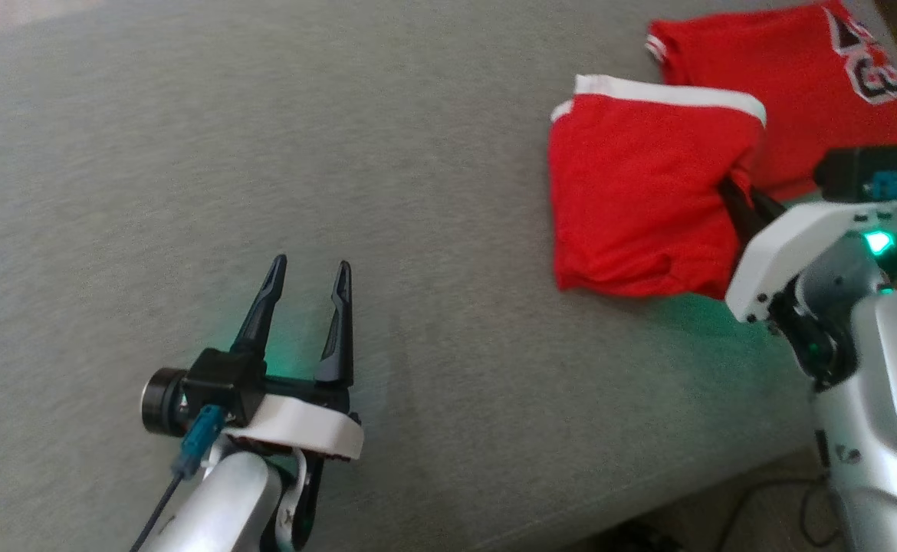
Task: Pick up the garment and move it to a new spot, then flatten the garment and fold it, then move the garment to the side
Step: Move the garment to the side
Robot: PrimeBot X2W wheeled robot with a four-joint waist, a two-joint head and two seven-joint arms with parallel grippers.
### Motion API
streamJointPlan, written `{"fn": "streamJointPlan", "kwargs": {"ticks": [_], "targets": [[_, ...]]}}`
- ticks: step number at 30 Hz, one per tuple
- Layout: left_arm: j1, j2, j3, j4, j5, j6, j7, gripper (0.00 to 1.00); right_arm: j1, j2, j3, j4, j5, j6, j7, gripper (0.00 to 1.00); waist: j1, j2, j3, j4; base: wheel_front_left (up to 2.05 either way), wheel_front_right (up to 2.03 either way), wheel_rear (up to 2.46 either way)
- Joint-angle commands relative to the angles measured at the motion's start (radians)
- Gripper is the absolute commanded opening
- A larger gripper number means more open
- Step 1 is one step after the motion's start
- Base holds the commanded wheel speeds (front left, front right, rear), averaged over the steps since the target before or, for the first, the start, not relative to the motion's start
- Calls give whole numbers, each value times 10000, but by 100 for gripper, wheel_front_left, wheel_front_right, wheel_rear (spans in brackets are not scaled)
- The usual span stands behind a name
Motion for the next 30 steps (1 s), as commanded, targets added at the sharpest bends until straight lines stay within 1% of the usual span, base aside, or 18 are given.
{"fn": "streamJointPlan", "kwargs": {"ticks": [1, 5, 8, 10, 13, 14, 19, 23, 26, 27, 28, 29, 30], "targets": [[-314, 171, 214, -404, 122, 71, 35, 100, -494, 74, 233, -377, 23, 65, -153, 0, -1, 0, 476, -610, 0, 0, 0], [-319, 235, 182, -509, 133, 84, 131, 100, -749, 19, 399, -314, -19, 65, -193, 0, -1, 0, 491, -593, 0, 0, 0], [-302, 251, 173, -559, 136, 138, 160, 100, -1095, -289, 526, -228, -121, 65, -54, 0, -1, 0, 434, -412, 0, 0, 0], [-291, 229, 162, -617, 142, 189, 155, 100, -1336, -698, 557, -199, -177, 65, 120, 0, -1, 0, 411, -211, 0, 0, 0], [-305, 205, 152, -651, 126, 206, 124, 100, -1637, -1546, 480, -155, -365, 65, 463, 0, -1, 0, 426, 192, 0, 0, 0], [-308, 173, 145, -643, 108, 221, 95, 100, -1797, -2121, 297, -56, -443, 65, 703, 0, -1, 0, 464, 478, 0, 0, 0], [-279, 122, 78, -710, 127, 292, 64, 100, -2090, -3376, -540, 323, -695, 65, 1173, 0, -1, 0, 700, 1168, 0, 0, 0], [-311, 132, 58, -779, 147, 335, 70, 100, -2201, -3883, -1456, 769, -1007, 65, 1276, 0, -1, 0, 944, 1535, 0, 0, 0], [-356, 155, 61, -816, 159, 356, 68, 100, -2240, -3902, -2107, 1053, -1172, 65, 1010, 0, -1, 0, 1108, 1683, 0, 0, 0], [-368, 166, 71, -818, 156, 360, 60, 100, -2246, -3840, -2279, 1152, -1274, 65, 859, 28, -1, 0, 1147, 1702, 0, 0, 0], [-377, 178, 76, -812, 153, 358, 48, 100, -2246, -3749, -2423, 1256, -1376, 65, 733, 47, -1, 0, 1175, 1713, 0, 0, 0], [-385, 184, 77, -796, 149, 355, 39, 100, -2261, -3636, -2558, 1322, -1486, 65, 554, 100, -1, 0, 1196, 1718, 0, 0, 0], [-400, 186, 76, -776, 144, 350, 31, 100, -2279, -3520, -2651, 1358, -1609, 65, 348, 100, -1, 0, 1213, 1722, 0, 0, 0]]}}
